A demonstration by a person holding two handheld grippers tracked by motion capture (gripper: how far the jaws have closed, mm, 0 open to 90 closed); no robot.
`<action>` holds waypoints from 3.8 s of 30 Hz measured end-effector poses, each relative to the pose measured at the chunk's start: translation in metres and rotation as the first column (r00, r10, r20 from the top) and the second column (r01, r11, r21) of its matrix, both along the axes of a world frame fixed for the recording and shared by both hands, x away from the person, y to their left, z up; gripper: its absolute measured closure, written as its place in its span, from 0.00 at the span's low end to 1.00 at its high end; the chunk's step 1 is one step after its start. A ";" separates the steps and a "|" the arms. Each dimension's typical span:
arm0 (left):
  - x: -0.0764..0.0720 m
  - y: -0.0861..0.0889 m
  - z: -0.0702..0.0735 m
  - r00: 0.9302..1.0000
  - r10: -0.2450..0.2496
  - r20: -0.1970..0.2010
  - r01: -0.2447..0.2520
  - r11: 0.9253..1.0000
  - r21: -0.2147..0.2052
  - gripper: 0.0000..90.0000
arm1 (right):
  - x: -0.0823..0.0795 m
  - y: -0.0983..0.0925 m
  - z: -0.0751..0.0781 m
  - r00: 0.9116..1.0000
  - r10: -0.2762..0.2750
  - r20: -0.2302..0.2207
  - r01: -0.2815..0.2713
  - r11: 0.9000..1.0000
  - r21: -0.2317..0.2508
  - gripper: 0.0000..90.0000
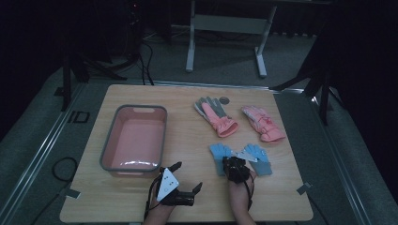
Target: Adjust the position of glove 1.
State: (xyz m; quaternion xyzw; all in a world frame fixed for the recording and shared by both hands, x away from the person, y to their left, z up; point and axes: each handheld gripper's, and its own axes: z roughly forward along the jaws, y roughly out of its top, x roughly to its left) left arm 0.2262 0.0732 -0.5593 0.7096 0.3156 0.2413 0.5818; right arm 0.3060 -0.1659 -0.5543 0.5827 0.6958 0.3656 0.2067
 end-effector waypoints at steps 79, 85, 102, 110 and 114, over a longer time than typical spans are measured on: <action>0.000 0.001 0.000 1.000 0.006 -0.001 -0.006 1.000 -0.006 0.01 | -0.011 -0.111 0.038 0.994 -0.071 0.079 0.079 0.992 -0.095 0.97; 0.000 0.000 0.000 1.000 0.004 -0.001 -0.004 1.000 -0.001 0.01 | -0.006 -0.105 0.022 0.999 -0.031 0.040 0.037 0.990 -0.138 0.97; 0.000 0.000 0.000 1.000 -0.001 0.005 0.001 1.000 0.005 0.01 | -0.001 -0.114 0.013 0.996 0.080 -0.026 -0.082 0.990 -0.111 0.75; 0.000 0.000 0.000 1.000 0.003 0.002 -0.003 1.000 0.004 0.01 | 0.003 -0.142 0.027 0.958 0.285 -0.012 -0.285 0.954 -0.090 0.68; 0.000 0.000 0.000 1.000 0.003 -0.002 -0.003 1.000 -0.002 0.01 | 0.006 -0.151 0.032 0.930 0.368 0.022 -0.364 0.927 -0.091 0.71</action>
